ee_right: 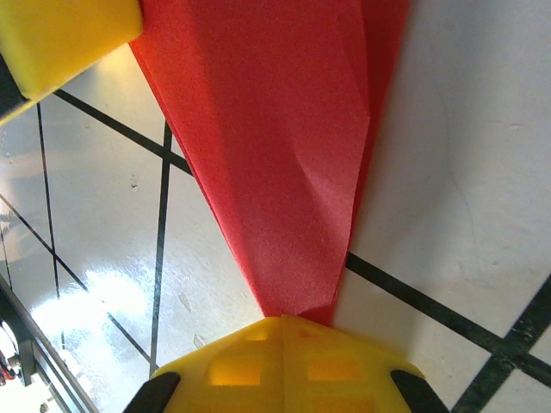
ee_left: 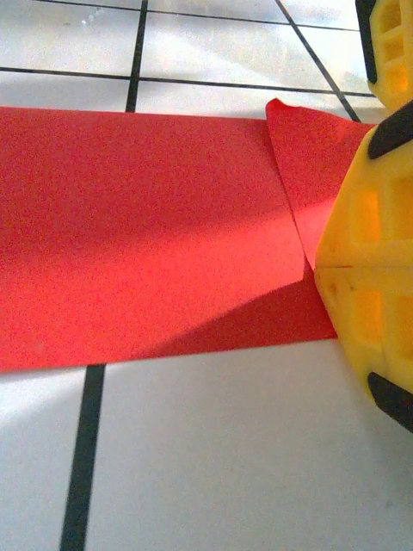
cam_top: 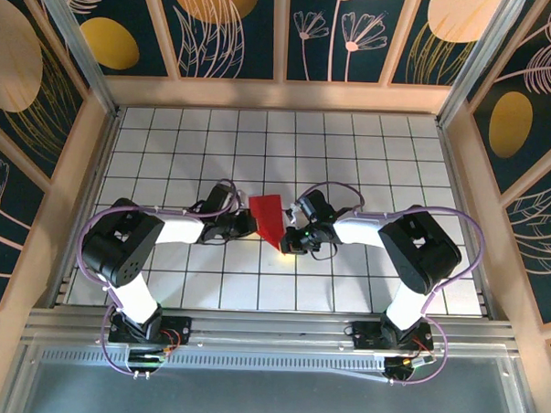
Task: Fold a paper plane with a square sheet of paper (fold left side to right side)
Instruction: Third fold the triangle at the center of the table.
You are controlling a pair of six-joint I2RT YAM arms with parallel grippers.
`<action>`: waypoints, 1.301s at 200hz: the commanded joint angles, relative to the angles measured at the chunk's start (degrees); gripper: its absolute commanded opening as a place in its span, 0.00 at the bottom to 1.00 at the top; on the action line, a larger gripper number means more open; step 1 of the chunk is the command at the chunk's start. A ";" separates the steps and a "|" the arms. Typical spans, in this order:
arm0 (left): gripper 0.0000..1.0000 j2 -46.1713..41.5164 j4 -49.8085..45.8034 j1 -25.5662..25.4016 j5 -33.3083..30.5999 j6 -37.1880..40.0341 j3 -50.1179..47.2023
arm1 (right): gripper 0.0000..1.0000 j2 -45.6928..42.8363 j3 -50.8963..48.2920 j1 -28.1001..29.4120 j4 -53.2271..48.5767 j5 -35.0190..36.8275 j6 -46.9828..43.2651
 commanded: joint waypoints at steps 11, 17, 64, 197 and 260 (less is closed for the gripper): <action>0.03 -1.87 -4.26 3.84 -7.49 3.03 -1.08 | 0.00 4.19 -2.82 0.62 -10.53 6.86 -1.40; 0.03 -2.27 -4.86 3.85 -7.57 3.20 -0.73 | 0.00 4.16 -2.73 0.58 -10.44 6.78 -1.42; 0.03 -9.24 -7.41 3.47 -5.51 5.08 -0.61 | 0.00 4.11 -2.40 0.63 -9.60 6.16 -1.35; 0.03 1.64 -4.37 -5.55 -0.71 3.44 4.60 | 0.00 3.51 -2.29 0.64 -8.66 5.43 -0.94; 0.00 3.61 -5.07 -5.56 -2.19 2.67 2.75 | 0.00 -1.62 0.07 0.64 -3.48 -1.57 2.19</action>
